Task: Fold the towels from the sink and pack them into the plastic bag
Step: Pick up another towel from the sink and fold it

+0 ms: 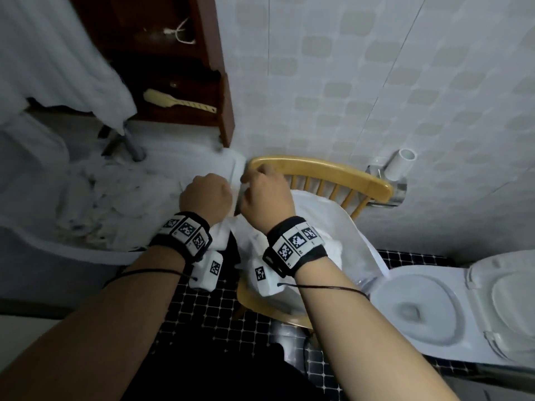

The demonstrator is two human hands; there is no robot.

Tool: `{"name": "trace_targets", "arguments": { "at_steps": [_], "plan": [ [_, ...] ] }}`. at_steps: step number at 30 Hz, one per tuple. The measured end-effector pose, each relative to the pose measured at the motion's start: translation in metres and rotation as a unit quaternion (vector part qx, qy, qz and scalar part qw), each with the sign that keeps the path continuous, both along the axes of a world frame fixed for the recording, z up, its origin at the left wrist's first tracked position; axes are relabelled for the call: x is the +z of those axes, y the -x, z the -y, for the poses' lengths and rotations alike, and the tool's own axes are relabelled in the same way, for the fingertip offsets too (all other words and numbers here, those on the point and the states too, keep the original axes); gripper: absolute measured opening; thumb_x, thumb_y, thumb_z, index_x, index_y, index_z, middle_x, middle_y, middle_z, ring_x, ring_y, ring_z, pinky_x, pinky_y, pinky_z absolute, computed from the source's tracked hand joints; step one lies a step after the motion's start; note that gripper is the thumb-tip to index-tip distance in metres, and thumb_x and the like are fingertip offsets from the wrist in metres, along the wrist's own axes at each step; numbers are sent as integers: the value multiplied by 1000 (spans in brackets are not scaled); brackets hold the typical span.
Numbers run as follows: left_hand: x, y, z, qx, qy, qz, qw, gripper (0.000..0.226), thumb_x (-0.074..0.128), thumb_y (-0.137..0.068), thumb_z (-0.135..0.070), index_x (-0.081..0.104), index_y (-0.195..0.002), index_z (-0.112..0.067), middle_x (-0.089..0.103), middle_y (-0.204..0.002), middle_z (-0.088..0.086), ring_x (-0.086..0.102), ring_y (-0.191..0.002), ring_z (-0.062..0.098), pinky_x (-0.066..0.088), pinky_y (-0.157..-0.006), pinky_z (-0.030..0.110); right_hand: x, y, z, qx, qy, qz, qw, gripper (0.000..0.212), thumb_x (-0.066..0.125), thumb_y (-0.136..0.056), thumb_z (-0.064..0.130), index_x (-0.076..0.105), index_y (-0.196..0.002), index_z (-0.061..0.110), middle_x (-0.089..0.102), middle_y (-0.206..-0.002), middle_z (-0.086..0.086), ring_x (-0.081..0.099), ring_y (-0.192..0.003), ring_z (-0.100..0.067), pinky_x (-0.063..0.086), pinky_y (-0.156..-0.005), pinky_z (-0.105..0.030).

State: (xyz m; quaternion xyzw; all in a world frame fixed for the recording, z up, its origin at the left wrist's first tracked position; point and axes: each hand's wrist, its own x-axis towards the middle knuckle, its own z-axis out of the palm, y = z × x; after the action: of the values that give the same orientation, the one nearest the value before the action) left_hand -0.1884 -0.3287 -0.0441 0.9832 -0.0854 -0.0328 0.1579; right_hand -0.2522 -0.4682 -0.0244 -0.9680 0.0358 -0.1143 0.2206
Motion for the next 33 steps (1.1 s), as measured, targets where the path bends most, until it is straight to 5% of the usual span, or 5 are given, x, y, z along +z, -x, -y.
{"name": "trace_targets", "arguments": {
  "at_steps": [10,13,21,26,33],
  "plan": [
    [-75,-63,-173,28,-72,-230,970,26,42,-83,-34,58,-72,-17,74,-100,9,67,-88,32,58,-81,40,-33,-79,-153,113,-13,-227,967,34,58,-91,17,67,-122,6,69,-119,-21,65,-111,-40,57,-92,-42],
    [-96,-86,-219,26,-54,-264,963,34,51,-93,-37,69,-115,-19,66,-135,11,63,-120,35,54,-101,46,-63,-112,-192,98,-16,-307,947,43,55,-90,17,62,-131,7,67,-129,-19,64,-119,-37,56,-99,-42],
    [-143,-156,-296,64,-1,-296,953,85,59,-101,-28,6,-166,-11,42,-155,27,54,-131,45,51,-101,46,-141,-167,-261,57,-6,-393,918,79,49,-80,11,34,-155,33,40,-155,-14,62,-122,-38,29,-121,-65],
    [-169,-187,-318,57,91,-320,941,105,58,-98,-10,-22,-164,-32,53,-149,26,65,-114,40,56,-94,46,-167,-182,-292,48,10,-362,931,100,53,-87,-1,9,-166,41,-12,-175,-7,60,-114,-40,55,-94,-49],
    [-178,-221,-325,128,165,-238,949,88,53,-103,-8,-2,-169,-23,45,-154,23,56,-128,40,46,-100,38,-195,-198,-303,53,-42,-419,905,86,55,-85,10,30,-161,44,33,-166,1,46,-141,-36,47,-113,-50]
  ]
}}
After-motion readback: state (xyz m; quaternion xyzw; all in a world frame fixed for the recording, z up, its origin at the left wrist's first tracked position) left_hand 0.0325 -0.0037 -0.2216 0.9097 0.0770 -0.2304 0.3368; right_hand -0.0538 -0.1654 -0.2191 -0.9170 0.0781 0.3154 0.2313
